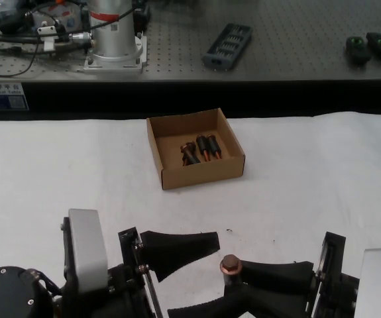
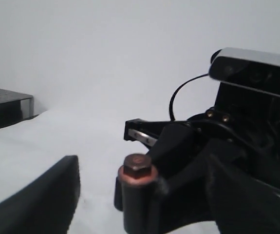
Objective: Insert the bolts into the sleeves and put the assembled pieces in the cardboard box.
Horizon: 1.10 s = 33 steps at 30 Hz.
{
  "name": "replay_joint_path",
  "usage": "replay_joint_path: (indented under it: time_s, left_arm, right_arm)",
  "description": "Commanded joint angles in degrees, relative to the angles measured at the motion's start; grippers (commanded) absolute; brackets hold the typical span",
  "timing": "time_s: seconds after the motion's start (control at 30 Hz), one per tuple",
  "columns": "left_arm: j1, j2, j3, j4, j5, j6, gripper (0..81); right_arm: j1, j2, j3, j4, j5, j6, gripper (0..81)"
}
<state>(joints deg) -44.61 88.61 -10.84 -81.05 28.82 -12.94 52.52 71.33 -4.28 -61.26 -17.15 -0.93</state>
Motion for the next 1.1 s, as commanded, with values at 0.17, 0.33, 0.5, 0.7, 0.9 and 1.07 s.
replay_joint_path:
  time_s: [0.17,0.33,0.5,0.7,0.9,1.07]
  left_arm:
    - [-0.1,-0.1,0.1,-3.7,-1.2,-0.3,54.0]
    - [-0.1,-0.1,0.1,-7.9,-1.2,-3.1,51.8]
    - [-0.1,-1.8,1.8,-7.9,-2.9,-0.4,43.6]
    - [-0.1,-7.4,5.8,-7.9,-11.2,7.0,25.8]
    - [-0.1,-10.9,9.0,-7.9,-26.1,11.0,0.2]
    - [-0.1,-11.1,9.2,-7.9,-33.6,11.0,0.3]
  right_arm:
    - [-0.4,-0.2,-0.6,-3.4,1.5,2.3,5.7]
    - [-0.4,-0.2,0.2,-3.4,1.5,2.3,5.7]
    - [-0.4,-0.2,0.2,-2.9,1.7,2.2,5.7]
    - [-0.4,-0.2,0.2,-2.9,3.5,2.2,5.7]
    - [-0.4,-0.2,0.2,-2.1,3.5,2.2,5.7]
    - [-0.4,-0.2,0.1,-2.1,5.4,4.6,5.7]
